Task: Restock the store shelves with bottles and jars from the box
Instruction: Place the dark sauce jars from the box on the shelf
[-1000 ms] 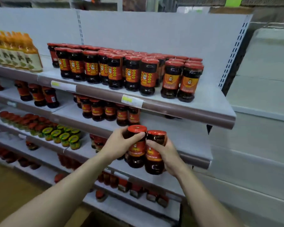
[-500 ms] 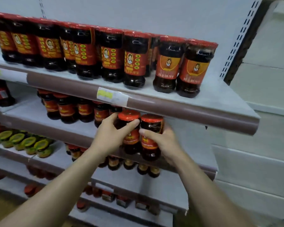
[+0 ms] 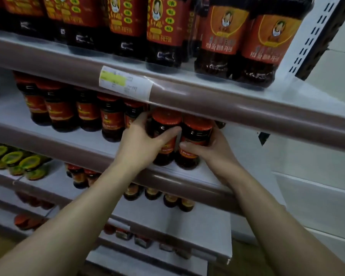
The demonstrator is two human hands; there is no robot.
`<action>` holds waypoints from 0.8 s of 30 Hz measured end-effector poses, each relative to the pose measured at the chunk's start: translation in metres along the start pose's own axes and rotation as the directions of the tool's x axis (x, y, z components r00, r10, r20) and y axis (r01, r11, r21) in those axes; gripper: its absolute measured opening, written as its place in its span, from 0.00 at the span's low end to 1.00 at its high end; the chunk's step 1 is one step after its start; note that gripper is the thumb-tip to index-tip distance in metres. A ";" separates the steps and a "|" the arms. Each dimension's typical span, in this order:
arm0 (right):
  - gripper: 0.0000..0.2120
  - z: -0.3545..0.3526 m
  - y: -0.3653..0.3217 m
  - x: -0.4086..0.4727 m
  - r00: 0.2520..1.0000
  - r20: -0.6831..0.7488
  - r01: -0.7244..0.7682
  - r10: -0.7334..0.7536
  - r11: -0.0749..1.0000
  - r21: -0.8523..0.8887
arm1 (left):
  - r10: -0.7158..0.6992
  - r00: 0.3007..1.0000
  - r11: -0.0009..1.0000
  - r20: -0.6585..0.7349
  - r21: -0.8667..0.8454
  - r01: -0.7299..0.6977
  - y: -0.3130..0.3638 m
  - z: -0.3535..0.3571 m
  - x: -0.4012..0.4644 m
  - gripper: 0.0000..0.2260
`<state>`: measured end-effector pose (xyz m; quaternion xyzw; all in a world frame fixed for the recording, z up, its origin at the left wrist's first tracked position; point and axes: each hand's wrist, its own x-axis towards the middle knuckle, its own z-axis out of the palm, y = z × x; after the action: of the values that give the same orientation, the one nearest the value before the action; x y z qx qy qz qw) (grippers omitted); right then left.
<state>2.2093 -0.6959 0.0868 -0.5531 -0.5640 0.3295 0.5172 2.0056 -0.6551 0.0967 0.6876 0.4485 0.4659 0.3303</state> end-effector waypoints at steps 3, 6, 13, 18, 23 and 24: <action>0.44 0.000 0.004 -0.004 1.000 0.012 -0.009 0.012 0.977 -0.212 | -0.027 1.000 0.995 -0.002 0.099 0.027 -0.003 -0.001 -0.010 0.36; 0.43 0.001 0.005 -0.006 0.999 -0.018 -0.041 0.038 0.961 -0.273 | -0.052 0.999 0.969 0.007 0.240 0.049 -0.015 0.005 -0.023 0.31; 0.36 0.007 0.001 -0.001 0.999 -0.023 -0.041 0.035 0.929 -0.369 | -0.048 0.998 0.935 -0.043 0.350 0.060 -0.031 0.011 -0.024 0.24; 0.31 0.006 0.003 -0.002 0.998 -0.028 -0.054 0.048 0.930 -0.364 | -0.046 0.997 0.934 -0.064 0.352 0.066 -0.032 0.012 -0.020 0.22; 0.32 0.004 0.009 -0.001 0.998 -0.030 -0.064 0.057 0.934 -0.351 | -0.029 0.997 0.936 -0.066 0.349 0.050 -0.038 0.011 -0.018 0.22; 0.32 0.004 0.010 -0.002 0.998 -0.038 -0.064 0.054 0.933 -0.353 | -0.026 0.998 0.935 -0.065 0.351 0.047 -0.040 0.011 -0.017 0.22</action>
<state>2.2076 -0.6949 0.0763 -0.6582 -0.5900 0.2305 0.4068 2.0011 -0.6565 0.0524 0.7129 0.5469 0.3923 0.1970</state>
